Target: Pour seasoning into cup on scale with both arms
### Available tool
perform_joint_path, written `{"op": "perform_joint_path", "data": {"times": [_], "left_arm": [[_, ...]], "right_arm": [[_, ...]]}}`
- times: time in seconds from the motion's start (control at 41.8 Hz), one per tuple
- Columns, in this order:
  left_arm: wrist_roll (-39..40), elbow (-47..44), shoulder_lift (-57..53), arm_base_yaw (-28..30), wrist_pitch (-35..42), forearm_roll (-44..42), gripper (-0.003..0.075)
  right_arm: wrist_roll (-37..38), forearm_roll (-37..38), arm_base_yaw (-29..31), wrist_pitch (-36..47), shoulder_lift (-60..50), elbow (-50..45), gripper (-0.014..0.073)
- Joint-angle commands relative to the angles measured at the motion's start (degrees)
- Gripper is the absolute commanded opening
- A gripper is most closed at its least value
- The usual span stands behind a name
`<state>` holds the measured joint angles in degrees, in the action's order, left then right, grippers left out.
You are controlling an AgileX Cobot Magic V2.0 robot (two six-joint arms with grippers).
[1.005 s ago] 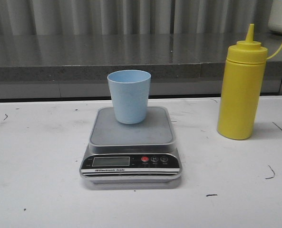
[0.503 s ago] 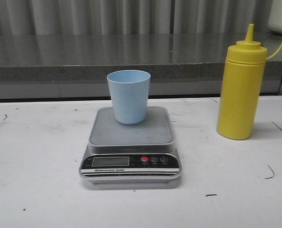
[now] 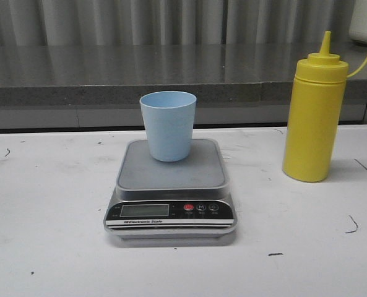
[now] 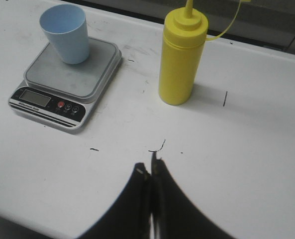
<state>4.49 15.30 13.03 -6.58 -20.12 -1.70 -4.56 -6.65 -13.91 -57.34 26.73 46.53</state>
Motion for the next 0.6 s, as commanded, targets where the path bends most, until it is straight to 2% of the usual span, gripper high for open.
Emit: {"op": "perform_joint_path", "data": {"times": [0.0,0.192,0.503,0.575], "left_arm": [[0.39,-4.73,-4.61,2.63,10.5,0.14,-0.002],[0.49,-12.16,-10.75,5.87,15.45,4.71,-0.002],[0.49,-16.88,-14.31,5.54,23.16,4.84,-0.002],[0.49,-16.98,-14.31,5.18,22.83,4.84,-0.002]], "right_arm": [[-0.61,0.18,-0.16,3.51,0.48,1.8,-0.0068],[-0.61,0.18,-0.16,3.51,0.48,1.8,-0.0068],[-0.61,0.18,-0.16,3.46,0.48,1.8,-0.0068],[-0.61,0.18,-0.16,3.46,0.54,1.8,-0.0068]]}}
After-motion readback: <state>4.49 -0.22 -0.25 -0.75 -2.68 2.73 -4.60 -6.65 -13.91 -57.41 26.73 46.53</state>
